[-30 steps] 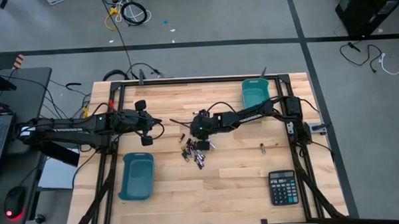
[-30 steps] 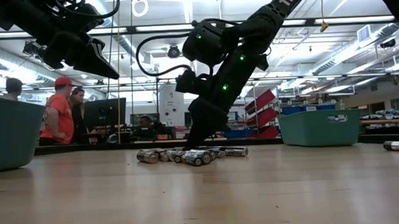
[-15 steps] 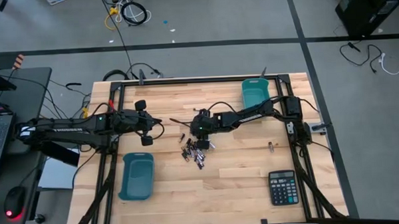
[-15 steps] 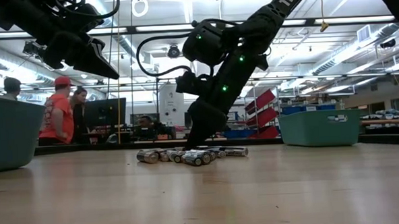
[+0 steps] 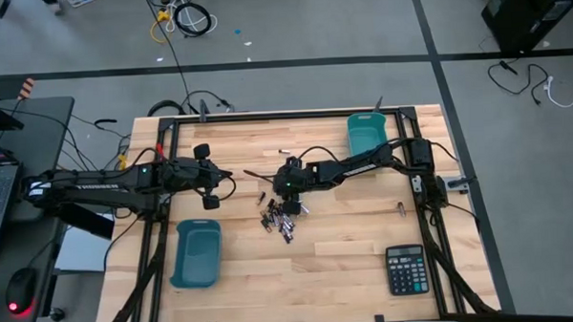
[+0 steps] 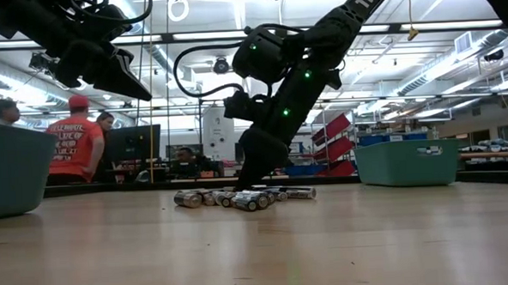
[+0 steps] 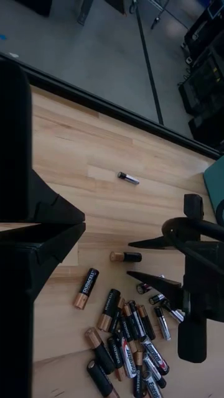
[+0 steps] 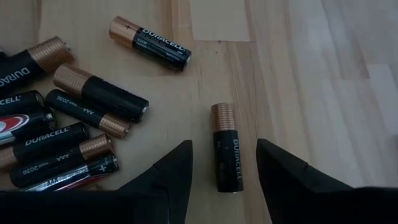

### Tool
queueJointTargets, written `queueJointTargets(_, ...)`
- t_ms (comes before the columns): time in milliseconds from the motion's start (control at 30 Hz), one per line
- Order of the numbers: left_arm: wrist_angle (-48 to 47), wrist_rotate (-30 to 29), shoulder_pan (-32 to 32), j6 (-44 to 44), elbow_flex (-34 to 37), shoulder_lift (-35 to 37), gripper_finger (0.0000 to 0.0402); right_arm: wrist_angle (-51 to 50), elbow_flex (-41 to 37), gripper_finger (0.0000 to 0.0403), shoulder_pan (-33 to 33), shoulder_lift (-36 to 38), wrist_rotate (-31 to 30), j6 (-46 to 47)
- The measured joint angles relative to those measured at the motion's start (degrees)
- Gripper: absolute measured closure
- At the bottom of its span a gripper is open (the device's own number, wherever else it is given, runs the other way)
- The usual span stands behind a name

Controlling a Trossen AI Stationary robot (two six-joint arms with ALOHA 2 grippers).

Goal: Sort batteries
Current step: Put the black battery into the green bin

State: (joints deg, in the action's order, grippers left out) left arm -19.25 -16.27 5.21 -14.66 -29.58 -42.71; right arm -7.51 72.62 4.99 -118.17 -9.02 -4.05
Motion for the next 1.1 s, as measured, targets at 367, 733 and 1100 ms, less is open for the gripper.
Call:
queueJointTargets(367, 0.0, 0.0, 0.0, -0.2, 0.0, 0.0, 0.0400, 0.0, 0.0, 0.0239, 0.0, 0.0, 0.0, -0.1)
queueJointTargets(733, 0.0, 0.0, 0.0, -0.1, 0.0, 0.0, 0.0400, 0.0, 0.0, 0.0239, 0.0, 0.0, 0.0, -0.2)
queueJointTargets(1100, 0.0, 0.0, 0.0, -0.1, 0.0, 0.0, 0.0400, 0.0, 0.0, 0.0253, 0.0, 0.0, -0.1, -0.6)
